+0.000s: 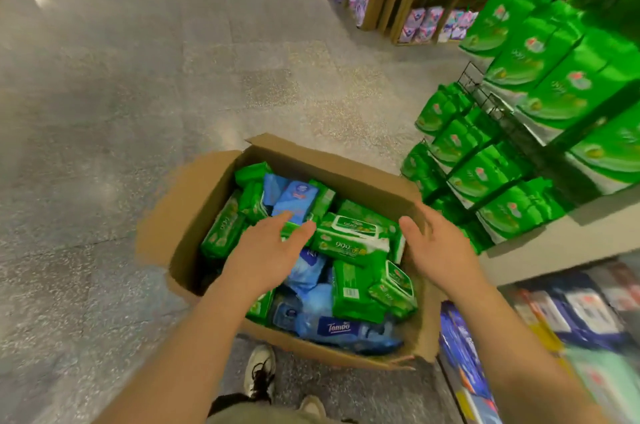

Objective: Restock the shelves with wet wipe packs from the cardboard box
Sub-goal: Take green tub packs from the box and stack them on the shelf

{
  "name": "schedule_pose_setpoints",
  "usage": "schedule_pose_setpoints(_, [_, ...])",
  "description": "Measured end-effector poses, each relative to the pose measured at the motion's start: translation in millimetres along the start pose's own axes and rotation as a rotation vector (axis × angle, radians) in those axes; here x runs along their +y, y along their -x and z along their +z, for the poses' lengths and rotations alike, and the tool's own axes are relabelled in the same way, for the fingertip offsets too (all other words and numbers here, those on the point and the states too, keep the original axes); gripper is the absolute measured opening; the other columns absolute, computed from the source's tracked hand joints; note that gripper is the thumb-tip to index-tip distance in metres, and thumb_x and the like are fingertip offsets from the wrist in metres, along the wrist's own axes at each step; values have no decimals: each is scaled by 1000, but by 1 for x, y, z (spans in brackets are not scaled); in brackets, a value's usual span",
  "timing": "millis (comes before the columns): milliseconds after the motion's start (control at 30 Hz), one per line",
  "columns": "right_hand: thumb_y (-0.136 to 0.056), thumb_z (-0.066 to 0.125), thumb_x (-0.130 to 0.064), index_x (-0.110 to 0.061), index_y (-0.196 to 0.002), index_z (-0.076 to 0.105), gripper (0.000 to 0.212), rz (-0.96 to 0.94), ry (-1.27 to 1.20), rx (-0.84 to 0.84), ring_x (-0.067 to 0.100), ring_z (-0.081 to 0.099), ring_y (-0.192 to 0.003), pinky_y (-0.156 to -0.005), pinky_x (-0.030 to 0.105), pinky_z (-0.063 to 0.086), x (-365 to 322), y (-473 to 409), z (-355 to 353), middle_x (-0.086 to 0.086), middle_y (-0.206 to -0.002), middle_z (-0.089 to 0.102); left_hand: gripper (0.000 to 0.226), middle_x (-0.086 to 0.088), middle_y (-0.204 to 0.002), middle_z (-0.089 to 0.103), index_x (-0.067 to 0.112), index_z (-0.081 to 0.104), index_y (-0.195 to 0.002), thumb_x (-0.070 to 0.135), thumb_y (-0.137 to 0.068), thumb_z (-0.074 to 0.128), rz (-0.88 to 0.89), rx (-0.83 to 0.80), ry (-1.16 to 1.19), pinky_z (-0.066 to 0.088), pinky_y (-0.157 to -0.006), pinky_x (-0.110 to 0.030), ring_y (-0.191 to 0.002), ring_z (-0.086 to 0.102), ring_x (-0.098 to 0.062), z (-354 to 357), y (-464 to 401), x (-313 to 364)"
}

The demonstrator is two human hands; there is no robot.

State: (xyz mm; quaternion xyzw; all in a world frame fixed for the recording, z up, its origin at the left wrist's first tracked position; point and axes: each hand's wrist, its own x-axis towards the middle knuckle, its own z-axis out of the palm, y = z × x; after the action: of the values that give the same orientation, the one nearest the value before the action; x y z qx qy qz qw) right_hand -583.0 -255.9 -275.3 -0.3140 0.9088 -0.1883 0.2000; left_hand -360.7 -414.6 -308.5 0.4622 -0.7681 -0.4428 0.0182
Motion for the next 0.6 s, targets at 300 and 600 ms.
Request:
schedule_pose_setpoints(300, [-102,57,-39,-15,-147,51,52,270,-89,-58,29,55,-131,-106,35,42,28,-3,45,11,-144,59,72,5,-152,44,30,41,-149,72,-90,40,-41,-260,-61,36,-109,-36,-135,45,-18,35,-56,-23])
schedule_pose_setpoints(600, [-100,59,-38,-21,-143,54,47,141,-138,-228,20,56,-129,-106,31,41,1,-44,114,4,-140,61,58,4,-145,52,30,48,-143,58,-93,50,-258,-262,16,41,-100,-33,-127,52,-18,58,-70,-56])
